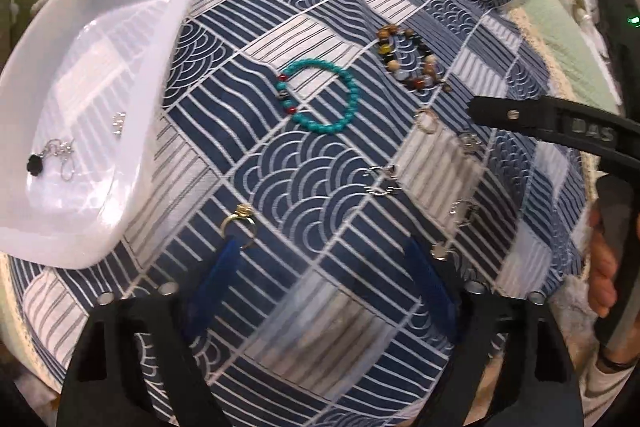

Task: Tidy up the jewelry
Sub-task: 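Move both open grippers back over the jewelry on the cloth, then grasp the gold stone ring with the left gripper while the right grasps a silver ring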

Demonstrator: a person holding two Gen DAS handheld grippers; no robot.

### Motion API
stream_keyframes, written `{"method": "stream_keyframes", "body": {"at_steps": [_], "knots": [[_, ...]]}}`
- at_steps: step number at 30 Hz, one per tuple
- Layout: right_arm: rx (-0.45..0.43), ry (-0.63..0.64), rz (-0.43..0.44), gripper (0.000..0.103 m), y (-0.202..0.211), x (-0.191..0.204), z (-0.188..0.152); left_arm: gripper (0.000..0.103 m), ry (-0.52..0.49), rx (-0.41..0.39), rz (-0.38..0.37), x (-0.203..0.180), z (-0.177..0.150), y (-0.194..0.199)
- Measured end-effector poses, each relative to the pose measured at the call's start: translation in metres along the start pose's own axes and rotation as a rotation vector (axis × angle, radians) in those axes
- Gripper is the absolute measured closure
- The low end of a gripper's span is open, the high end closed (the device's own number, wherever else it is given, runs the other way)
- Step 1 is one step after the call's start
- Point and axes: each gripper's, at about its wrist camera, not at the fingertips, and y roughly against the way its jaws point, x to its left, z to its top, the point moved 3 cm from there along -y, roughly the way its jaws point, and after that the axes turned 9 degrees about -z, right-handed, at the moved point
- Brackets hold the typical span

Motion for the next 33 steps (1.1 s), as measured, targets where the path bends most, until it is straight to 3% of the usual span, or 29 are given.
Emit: {"method": "stream_keyframes", "body": {"at_steps": [6,19,24,28,33], "knots": [[0.0,0.013,0.005,0.022,0.0,0.003,0.0,0.043,0.006,0.005,0.061,0.01,0.003,-0.007],[0.004,0.026,0.006,0.022,0.0,0.006,0.0,0.045,0.015,-0.013,0.165,0.022,0.009,-0.01],[0.006,0.024,0.003,0.022,-0.001,0.004,0.0,0.06,-0.002,-0.015,0.197,0.023,0.009,-0.01],[0.012,0.027,-0.003,0.022,-0.003,0.003,0.0,0.078,-0.044,-0.013,0.214,0.019,0.007,-0.01],[0.014,0.041,-0.01,0.022,-0.004,0.003,-0.001,0.091,-0.03,-0.012,0.196,0.019,0.009,-0.006]]}}
